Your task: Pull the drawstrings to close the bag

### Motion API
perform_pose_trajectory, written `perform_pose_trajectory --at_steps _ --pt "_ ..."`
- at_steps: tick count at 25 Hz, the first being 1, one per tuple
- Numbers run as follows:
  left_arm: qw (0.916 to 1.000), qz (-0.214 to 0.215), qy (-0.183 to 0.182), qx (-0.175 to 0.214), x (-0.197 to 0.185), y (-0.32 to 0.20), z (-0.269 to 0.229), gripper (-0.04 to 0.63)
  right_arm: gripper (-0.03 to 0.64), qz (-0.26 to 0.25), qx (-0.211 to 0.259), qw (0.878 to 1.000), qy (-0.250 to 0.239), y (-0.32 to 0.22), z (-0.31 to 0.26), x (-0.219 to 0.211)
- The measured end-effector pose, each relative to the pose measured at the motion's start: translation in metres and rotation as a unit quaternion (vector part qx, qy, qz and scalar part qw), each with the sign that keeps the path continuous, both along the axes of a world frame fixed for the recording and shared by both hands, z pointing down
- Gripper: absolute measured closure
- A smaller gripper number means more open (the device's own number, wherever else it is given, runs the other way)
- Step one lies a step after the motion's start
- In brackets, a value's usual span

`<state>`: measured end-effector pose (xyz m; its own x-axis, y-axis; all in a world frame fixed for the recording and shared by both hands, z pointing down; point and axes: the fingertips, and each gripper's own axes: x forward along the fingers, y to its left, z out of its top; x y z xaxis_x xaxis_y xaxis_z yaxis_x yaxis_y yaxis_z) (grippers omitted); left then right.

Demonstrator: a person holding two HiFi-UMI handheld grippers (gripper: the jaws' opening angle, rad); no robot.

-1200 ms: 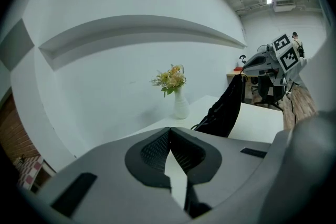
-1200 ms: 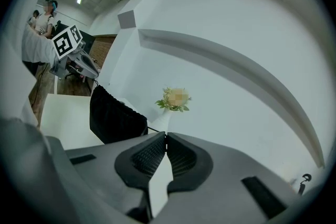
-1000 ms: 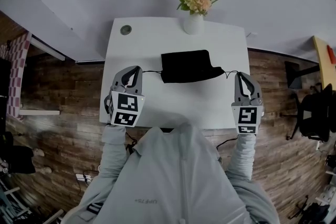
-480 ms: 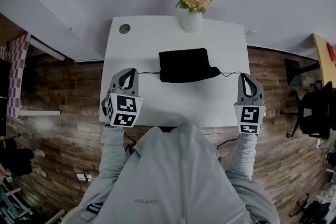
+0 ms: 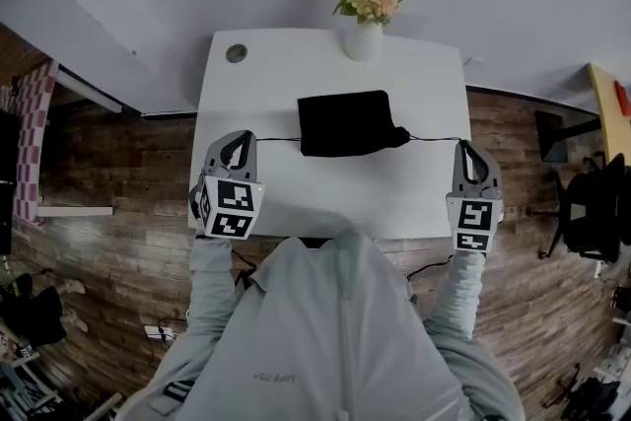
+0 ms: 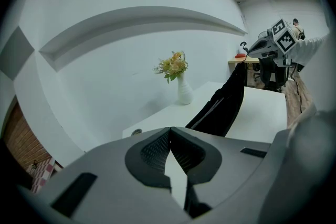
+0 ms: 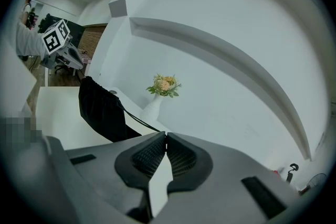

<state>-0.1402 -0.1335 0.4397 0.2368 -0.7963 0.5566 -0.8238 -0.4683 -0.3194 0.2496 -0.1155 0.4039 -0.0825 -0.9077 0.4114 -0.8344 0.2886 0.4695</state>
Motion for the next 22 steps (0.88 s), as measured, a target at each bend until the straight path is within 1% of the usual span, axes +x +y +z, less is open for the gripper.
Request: perform_pose_trajectory --at_steps 12,22 --pt "0.9999 -0.010 -0.005 -0.003 -0.015 0.001 0.006 0.571 0.589 0.021 -0.007 1.000 -0.003 0.004 0.006 0.012" --pt "0.9997 -0.007 -0.021 -0.009 -0.023 0.006 0.011 0.571 0.589 0.036 -0.014 0.999 -0.006 0.011 0.012 0.024"
